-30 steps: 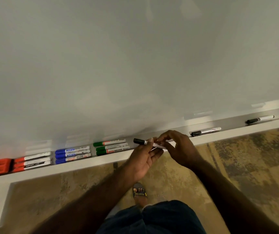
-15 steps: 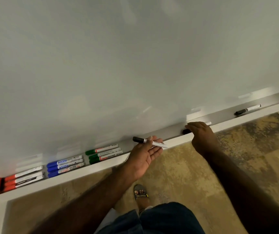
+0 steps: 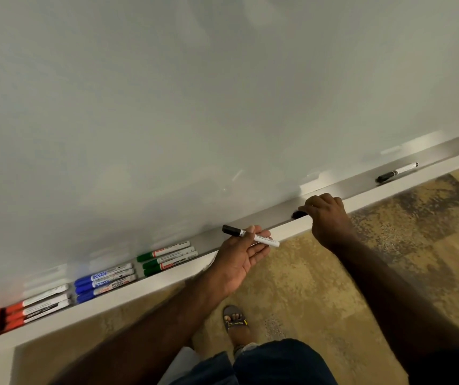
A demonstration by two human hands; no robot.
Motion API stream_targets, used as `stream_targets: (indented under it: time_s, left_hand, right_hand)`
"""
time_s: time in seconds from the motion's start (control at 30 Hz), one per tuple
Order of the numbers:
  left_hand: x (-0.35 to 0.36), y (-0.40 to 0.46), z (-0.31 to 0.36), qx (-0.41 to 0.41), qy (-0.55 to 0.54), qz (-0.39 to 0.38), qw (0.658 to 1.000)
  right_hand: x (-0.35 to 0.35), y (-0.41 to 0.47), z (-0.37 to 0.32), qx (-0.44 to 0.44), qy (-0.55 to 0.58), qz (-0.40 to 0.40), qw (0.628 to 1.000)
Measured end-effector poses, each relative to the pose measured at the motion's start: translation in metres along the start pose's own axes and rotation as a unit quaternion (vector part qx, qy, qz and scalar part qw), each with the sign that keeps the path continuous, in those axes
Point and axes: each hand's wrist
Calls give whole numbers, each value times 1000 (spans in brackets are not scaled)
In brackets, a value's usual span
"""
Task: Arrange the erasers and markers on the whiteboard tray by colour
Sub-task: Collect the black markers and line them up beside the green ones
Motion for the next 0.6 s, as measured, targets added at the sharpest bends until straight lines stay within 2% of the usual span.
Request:
stream_targets:
  time_s: [0.2,0.33,0.6]
  left_hand:
    - [0,3,-5,-1,22,-4,1000]
    - [-1,3,-9,-6,27,-2,1000]
    - [0,1,-17,-11,46,0,999]
  right_hand:
    - [-4,1,9,-35,10,4,999]
    - [-12,8,26,-3,3,1,1000]
    - [-26,23,33,-38,-40,-54,997]
Point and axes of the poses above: each hand's wrist, its own y-axis towards the middle knuckle, its own x-axis out of the palm, z = x × y, and after that the axes turned 11 degrees about z, right-handed
